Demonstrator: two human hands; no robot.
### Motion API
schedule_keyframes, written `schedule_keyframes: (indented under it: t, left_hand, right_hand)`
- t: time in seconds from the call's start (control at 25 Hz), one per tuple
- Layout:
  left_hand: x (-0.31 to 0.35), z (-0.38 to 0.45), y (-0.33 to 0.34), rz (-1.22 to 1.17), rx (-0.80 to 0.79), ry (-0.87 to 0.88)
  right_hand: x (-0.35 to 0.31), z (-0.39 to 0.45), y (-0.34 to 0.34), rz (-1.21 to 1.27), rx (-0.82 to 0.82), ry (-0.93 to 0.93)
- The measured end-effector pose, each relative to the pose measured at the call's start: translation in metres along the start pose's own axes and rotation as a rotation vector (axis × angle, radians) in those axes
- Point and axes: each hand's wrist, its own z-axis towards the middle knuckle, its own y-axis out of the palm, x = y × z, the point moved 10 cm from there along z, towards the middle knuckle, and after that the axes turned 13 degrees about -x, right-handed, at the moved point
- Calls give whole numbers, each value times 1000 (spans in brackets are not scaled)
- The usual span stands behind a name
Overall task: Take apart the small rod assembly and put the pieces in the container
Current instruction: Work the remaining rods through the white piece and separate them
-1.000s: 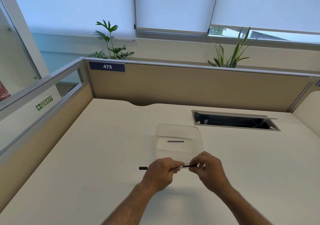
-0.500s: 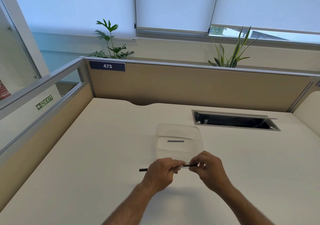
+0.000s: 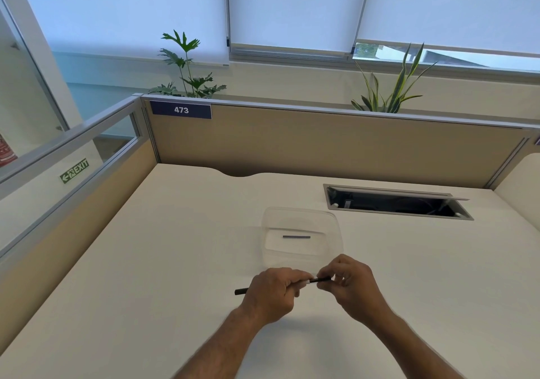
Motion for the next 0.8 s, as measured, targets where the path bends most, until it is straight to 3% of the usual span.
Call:
schedule_keyframes:
  t: [0.48, 0.8]
  left_hand:
    - [-1, 3, 3, -94, -58, 13]
    - [-6, 5, 18, -208, -242, -35]
  right_hand:
    - [-17, 0, 18, -85, -160, -83]
    - [-36, -14, 23, -231, -169, -295]
